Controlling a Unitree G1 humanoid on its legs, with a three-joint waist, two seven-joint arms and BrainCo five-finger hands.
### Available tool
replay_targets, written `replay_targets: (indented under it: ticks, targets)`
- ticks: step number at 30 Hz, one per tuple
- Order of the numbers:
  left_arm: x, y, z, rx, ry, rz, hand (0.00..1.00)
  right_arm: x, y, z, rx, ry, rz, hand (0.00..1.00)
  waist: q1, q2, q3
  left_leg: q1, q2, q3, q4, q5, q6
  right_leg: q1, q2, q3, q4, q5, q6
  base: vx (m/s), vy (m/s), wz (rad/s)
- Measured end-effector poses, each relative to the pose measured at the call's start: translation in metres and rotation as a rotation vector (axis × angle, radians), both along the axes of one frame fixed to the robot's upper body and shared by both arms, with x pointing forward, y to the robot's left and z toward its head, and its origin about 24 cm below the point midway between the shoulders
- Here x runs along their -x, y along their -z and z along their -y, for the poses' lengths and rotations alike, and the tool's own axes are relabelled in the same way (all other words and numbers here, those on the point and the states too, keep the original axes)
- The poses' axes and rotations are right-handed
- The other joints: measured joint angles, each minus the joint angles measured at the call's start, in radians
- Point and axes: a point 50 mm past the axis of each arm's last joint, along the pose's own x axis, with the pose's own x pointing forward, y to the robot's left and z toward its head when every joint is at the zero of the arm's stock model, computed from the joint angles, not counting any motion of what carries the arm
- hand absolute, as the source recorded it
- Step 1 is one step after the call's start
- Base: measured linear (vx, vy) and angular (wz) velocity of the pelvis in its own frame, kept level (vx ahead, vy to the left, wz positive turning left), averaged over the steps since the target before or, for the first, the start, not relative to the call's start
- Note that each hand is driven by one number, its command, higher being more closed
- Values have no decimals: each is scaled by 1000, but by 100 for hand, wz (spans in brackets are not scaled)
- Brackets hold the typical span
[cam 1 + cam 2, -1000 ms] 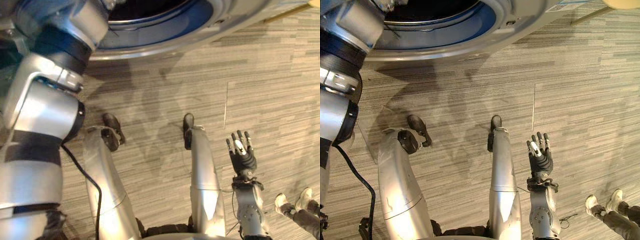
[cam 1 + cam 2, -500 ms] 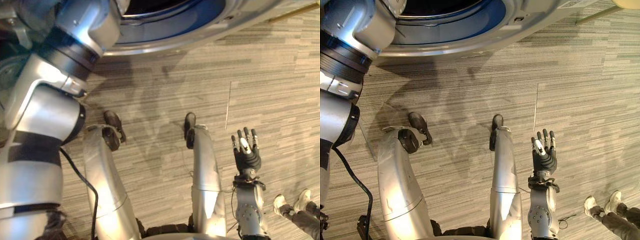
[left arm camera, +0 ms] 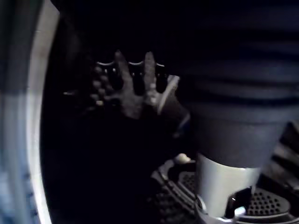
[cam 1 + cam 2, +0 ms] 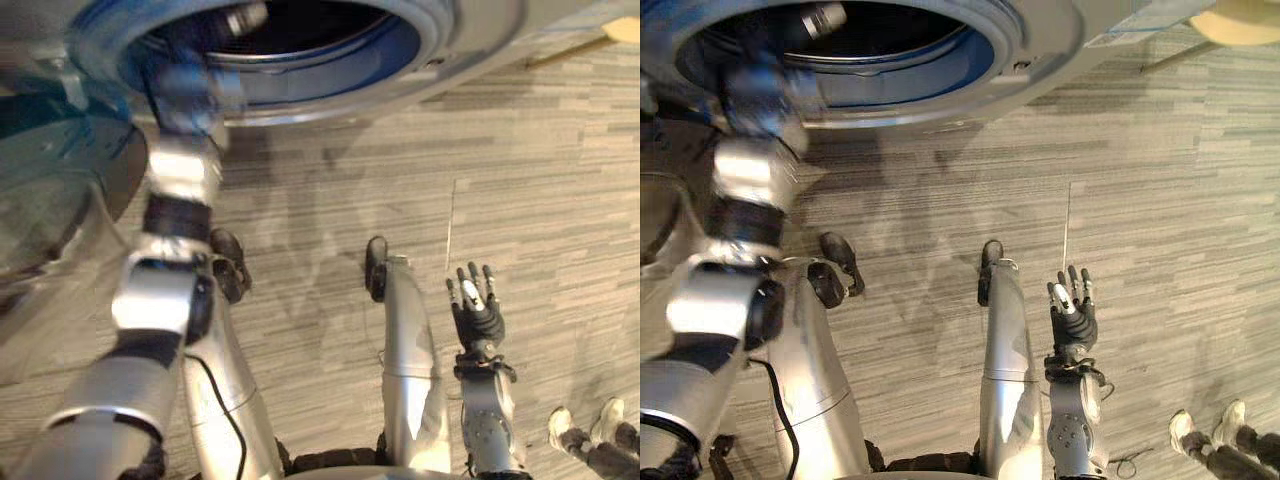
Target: Pick up the laundry basket with both hands and put the clothes into the washing machine.
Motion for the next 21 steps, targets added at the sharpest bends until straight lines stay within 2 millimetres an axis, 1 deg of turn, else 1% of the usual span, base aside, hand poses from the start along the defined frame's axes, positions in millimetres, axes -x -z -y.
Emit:
replay_targets:
  ticks: [1, 2, 4, 5, 6, 7, 8, 9, 10, 11, 12, 13, 14, 15, 16, 17, 18, 19, 21]
  targets:
    - [2, 26, 7, 40, 24, -37, 0, -1, 0, -4, 5, -16, -1, 0, 9, 0, 0, 18, -5, -3, -7, 4, -7, 14, -6, -6, 11, -13, -4, 12, -113, 32]
    - [3, 39, 11, 57, 33, -59, 0, -2, 0, -6, 4, -22, -1, 0, 12, 0, 0, 28, -12, -6, -12, 6, -11, 23, -12, -12, 18, -19, -10, 24, -145, 41]
    - [14, 91, 27, 127, 62, -148, 0, -4, -2, -6, 21, -12, -8, 0, 30, 5, -2, 80, -25, -14, -41, 14, -24, 72, -26, -28, 25, -37, -27, 28, -134, 40]
    - [17, 105, 30, 144, 66, -180, 0, -4, -2, -5, 25, -9, -8, 0, 31, 9, -4, 97, -35, -16, -49, 17, -29, 86, -33, -33, 26, -44, -31, 26, -114, 48]
    - [25, 136, 37, 176, 82, -260, 0, -4, -2, -3, 32, 9, -16, 0, 29, 30, -15, 122, -52, -30, -64, 22, -36, 120, -46, -48, 27, -58, -35, 24, -86, 45]
    - [30, 150, 41, 196, 88, -299, 0, -4, -2, -3, 32, 13, -19, 0, 34, 37, -19, 141, -55, -30, -72, 22, -38, 136, -53, -52, 29, -63, -40, 37, -116, 53]
    - [41, 179, 49, 219, 100, -379, 0, -4, -2, -2, 39, 20, -25, 0, 47, 42, -22, 190, -71, -25, -95, 25, -41, 172, -67, -52, 33, -77, -45, 42, -121, 44]
    - [50, 199, 55, 223, 110, -438, 0, -3, -1, -2, 41, 27, -36, 0, 54, 52, -28, 221, -85, -24, -113, 28, -46, 200, -76, -55, 33, -87, -48, 50, -154, 53]
    - [61, 219, 59, 223, 112, -499, 0, -3, 1, -1, 44, 34, -48, 0, 54, 69, -37, 252, -92, -27, -133, 33, -54, 231, -90, -68, 29, -96, -54, 53, -152, 62]
    - [78, 246, 61, 217, 108, -579, 0, -2, 6, -1, 51, 40, -76, 0, 60, 75, -40, 321, -117, -22, -179, 51, -60, 290, -109, -77, 20, -108, -57, 52, -158, 60]
    - [86, 259, 59, 212, 101, -620, 0, -1, 11, 0, 55, 43, -99, 0, 63, 78, -44, 360, -128, -21, -212, 63, -68, 325, -119, -86, 8, -112, -60, 35, -106, 51]
    - [92, 267, 58, 215, 93, -648, 0, -1, 15, 0, 57, 47, -118, 0, 62, 82, -51, 382, -134, -24, -233, 71, -72, 348, -125, -98, -2, -114, -63, 33, -143, 55]
    - [104, 286, 54, 198, 73, -715, 0, 3, 26, 4, 60, 71, -177, 0, 62, 87, -71, 441, -152, -33, -298, 99, -81, 406, -142, -126, -31, -117, -69, 26, -118, 52]
    - [109, 294, 52, 192, 64, -746, 0, 5, 31, 7, 60, 83, -203, 0, 63, 88, -81, 466, -157, -34, -324, 110, -84, 430, -147, -134, -43, -117, -69, 47, -173, 58]
    - [117, 308, 49, 178, 54, -799, 0, 9, 42, 12, 58, 105, -257, 0, 72, 89, -94, 528, -164, -34, -376, 131, -92, 491, -157, -156, -74, -116, -71, 45, -112, 35]
    - [123, 316, 46, 166, 48, -832, 0, 13, 48, 15, 57, 117, -287, 0, 75, 87, -100, 565, -171, -35, -405, 139, -97, 526, -163, -164, -92, -115, -72, 76, -151, 41]
    - [136, 332, 43, 135, 38, -898, 0, 22, 64, 19, 53, 135, -362, 0, 76, 89, -130, 632, -178, -34, -468, 161, -100, 593, -173, -187, -137, -110, -81, 75, -113, 33]
    - [145, 342, 40, 123, 33, -940, 0, 29, 77, 20, 49, 140, -425, 0, 77, 89, -161, 675, -181, -34, -519, 177, -104, 636, -174, -205, -180, -103, -90, 113, -115, 37]
    - [173, 369, 29, 92, 14, -1063, 0, 56, 111, 21, 43, 147, -607, 0, 78, 88, -238, 808, -190, -37, -675, 228, -106, 771, -179, -258, -303, -74, -96, 126, -72, 34]
